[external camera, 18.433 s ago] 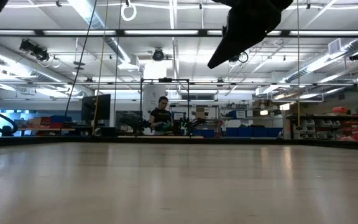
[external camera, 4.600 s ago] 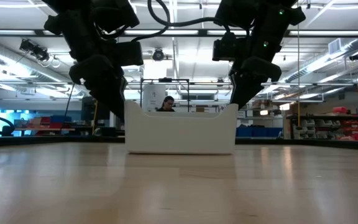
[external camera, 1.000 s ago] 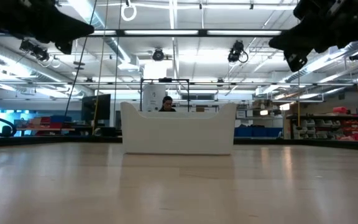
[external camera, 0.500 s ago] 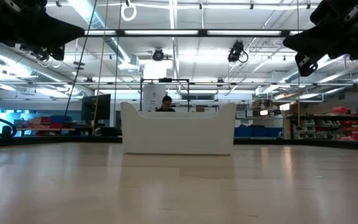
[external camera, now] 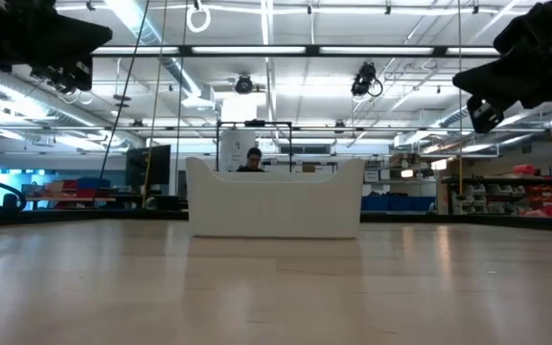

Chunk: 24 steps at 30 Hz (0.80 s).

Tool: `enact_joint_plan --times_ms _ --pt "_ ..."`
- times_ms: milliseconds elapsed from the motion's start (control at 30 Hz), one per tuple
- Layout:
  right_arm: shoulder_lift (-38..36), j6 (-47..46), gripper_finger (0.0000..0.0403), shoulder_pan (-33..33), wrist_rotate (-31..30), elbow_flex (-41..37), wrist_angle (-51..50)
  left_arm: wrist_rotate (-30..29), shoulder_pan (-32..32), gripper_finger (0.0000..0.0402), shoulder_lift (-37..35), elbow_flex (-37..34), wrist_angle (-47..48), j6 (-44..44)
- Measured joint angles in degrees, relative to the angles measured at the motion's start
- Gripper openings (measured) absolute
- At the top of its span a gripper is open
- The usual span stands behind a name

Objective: Pick and place USB-C Cables
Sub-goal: Return to Home Position

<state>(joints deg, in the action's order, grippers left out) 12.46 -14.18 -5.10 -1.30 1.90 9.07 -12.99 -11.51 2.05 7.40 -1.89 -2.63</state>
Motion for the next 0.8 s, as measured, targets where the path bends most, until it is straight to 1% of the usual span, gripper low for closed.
enact_joint_plan --times_ms 100,200,367,533,800 --pt "-1.9 -0.7 0.0010 0.0 0.0 -1.6 -0.5 1.0 0.0 0.0009 -2.1 -2.8 -1.2 -0.5" --pt "-3.0 -0.8 0.0010 0.0 0.0 -1.5 -1.5 1.0 0.0 0.0008 -1.8 -6.6 -5.3 -1.2" --pt "-3.7 0.0 0.0010 0.0 0.0 -1.5 -2.5 1.3 0.0 0.0010 -1.8 -6.9 -5.3 -0.7" --pt "-3.8 0.7 0.0010 0.0 0.0 -1.5 -3.7 5.9 0.1 0.0010 -1.8 -6.9 -7.6 3.0" --pt "-4.3 1.1 0.0005 0.0 2.7 -1.5 -3.5 12.2 0.1 0.0010 -1.8 -6.9 -7.3 4.0"
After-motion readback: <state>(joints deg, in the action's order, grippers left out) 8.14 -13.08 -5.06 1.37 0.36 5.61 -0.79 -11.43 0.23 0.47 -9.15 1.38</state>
